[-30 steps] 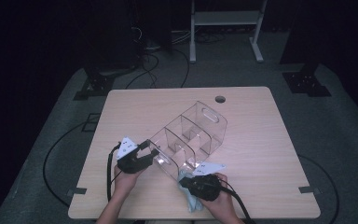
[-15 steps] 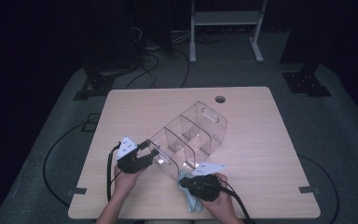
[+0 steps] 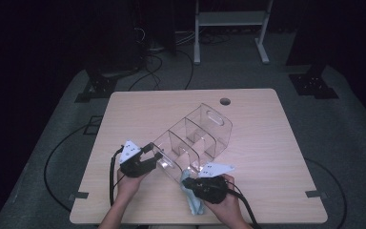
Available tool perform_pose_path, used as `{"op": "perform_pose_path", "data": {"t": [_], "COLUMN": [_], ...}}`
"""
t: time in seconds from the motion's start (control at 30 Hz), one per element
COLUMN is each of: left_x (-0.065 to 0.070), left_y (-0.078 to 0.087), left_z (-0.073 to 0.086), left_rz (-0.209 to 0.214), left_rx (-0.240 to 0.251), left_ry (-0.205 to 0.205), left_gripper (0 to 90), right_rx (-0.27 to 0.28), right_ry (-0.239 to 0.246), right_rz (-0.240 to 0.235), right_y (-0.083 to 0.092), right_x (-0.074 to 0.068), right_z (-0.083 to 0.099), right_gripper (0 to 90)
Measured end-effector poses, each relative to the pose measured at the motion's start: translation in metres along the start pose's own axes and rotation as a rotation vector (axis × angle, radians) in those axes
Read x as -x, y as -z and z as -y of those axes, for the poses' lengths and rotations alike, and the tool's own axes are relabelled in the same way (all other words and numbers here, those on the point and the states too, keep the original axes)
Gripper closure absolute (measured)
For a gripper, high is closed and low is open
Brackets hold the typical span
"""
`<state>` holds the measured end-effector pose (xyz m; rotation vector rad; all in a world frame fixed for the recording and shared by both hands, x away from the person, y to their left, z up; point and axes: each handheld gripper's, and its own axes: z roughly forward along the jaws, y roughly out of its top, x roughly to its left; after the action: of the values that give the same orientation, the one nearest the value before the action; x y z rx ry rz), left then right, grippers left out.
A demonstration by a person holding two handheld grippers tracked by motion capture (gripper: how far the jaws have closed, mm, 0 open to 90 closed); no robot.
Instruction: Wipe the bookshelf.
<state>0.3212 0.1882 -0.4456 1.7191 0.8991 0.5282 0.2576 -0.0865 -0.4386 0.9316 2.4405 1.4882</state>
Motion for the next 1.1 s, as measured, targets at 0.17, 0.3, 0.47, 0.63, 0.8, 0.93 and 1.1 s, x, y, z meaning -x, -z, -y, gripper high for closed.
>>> {"op": "perform_pose_path", "data": {"t": [0.17, 0.3, 0.47, 0.63, 0.8, 0.93, 1.1], "left_x": [0.0, 0.002, 0.003, 0.003, 0.002, 0.003, 0.002], "left_y": [-0.001, -0.001, -0.002, -0.002, -0.002, -0.003, -0.004], "left_z": [0.0, -0.001, -0.001, -0.001, -0.001, -0.002, -0.002], "left_rz": [-0.004, 0.002, 0.006, 0.011, 0.012, 0.007, 0.009], "left_rx": [0.006, -0.001, 0.0, -0.001, -0.003, 0.0, -0.005], "left_ry": [0.009, -0.014, -0.015, -0.026, -0.026, -0.023, -0.03], "left_gripper": [46.9, 46.9, 46.9, 46.9, 46.9, 46.9, 46.8], "right_rx": [0.064, 0.099, 0.072, 0.065, 0.052, 0.028, -0.062], "right_ry": [0.013, 0.043, 0.07, 0.055, 0.06, 0.029, 0.007], "right_rz": [-0.003, -0.009, -0.001, -0.012, -0.002, -0.004, 0.003], "right_y": [0.014, 0.022, 0.017, 0.016, 0.021, 0.017, -0.004], "right_x": [-0.004, -0.007, -0.009, -0.009, -0.008, -0.005, 0.001], "right_z": [-0.019, -0.037, -0.058, -0.058, -0.039, -0.02, 0.003], "right_gripper": [83.6, 83.7, 83.7, 84.1, 84.3, 84.3, 84.3]}}
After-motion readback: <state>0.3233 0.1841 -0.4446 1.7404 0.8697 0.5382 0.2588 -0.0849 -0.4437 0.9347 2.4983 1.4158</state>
